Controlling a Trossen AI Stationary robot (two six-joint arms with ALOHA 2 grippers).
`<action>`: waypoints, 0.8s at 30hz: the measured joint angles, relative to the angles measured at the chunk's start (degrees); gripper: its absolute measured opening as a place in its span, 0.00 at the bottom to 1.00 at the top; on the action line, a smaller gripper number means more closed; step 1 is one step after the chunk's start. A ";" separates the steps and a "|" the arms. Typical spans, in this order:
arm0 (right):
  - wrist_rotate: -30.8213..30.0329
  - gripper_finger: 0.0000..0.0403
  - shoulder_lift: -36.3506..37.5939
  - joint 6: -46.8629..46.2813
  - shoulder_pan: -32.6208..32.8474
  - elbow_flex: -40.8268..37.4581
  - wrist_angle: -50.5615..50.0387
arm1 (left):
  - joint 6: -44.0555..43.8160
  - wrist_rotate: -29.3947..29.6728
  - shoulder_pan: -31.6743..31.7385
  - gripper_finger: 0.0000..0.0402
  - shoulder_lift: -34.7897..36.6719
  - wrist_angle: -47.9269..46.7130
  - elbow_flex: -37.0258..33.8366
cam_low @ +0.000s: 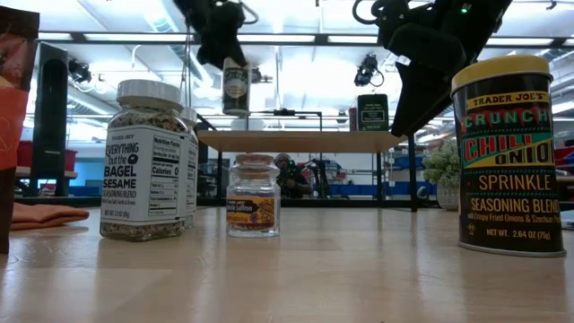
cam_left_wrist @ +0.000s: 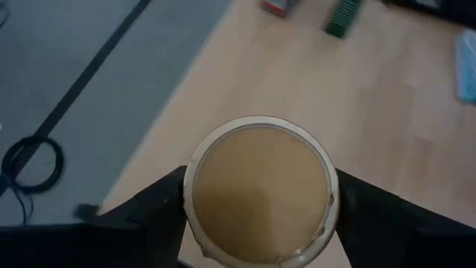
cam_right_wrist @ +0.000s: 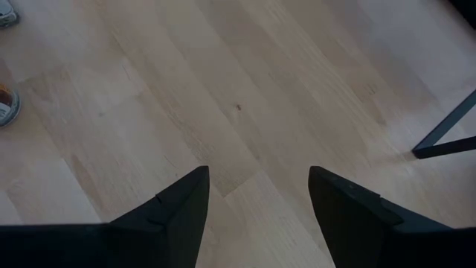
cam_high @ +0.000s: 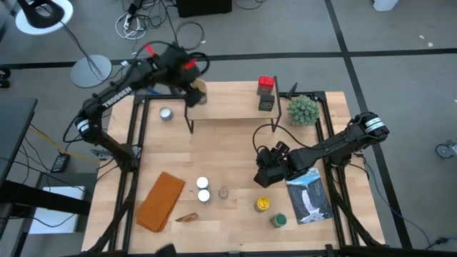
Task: Shelf spices
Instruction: Put the gold seasoning bottle on the shelf
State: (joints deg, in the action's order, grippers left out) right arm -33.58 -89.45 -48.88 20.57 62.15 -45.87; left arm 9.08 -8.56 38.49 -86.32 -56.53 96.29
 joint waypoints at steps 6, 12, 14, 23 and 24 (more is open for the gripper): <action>-0.01 0.57 0.00 0.78 -0.04 0.00 0.08 | -0.13 -7.94 6.26 0.71 -0.52 4.78 -0.04; -0.01 0.57 0.00 1.02 -0.04 0.00 0.78 | 1.01 -8.15 8.22 0.71 -5.45 6.05 -0.11; -0.01 0.57 0.00 1.03 -0.02 0.00 0.98 | 1.09 -8.26 8.80 0.71 -7.32 5.95 -0.11; -0.01 0.57 0.00 1.56 -0.02 0.00 1.03 | 1.42 -7.35 9.19 0.71 -10.25 7.18 -0.09; 0.01 0.57 0.00 1.72 -0.02 0.00 1.03 | 1.42 -7.35 9.19 0.72 -10.25 7.08 -0.09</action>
State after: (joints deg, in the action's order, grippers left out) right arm -33.56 -89.45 -47.16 20.56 62.15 -44.84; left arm 10.50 -15.90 47.68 -96.57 -49.45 96.20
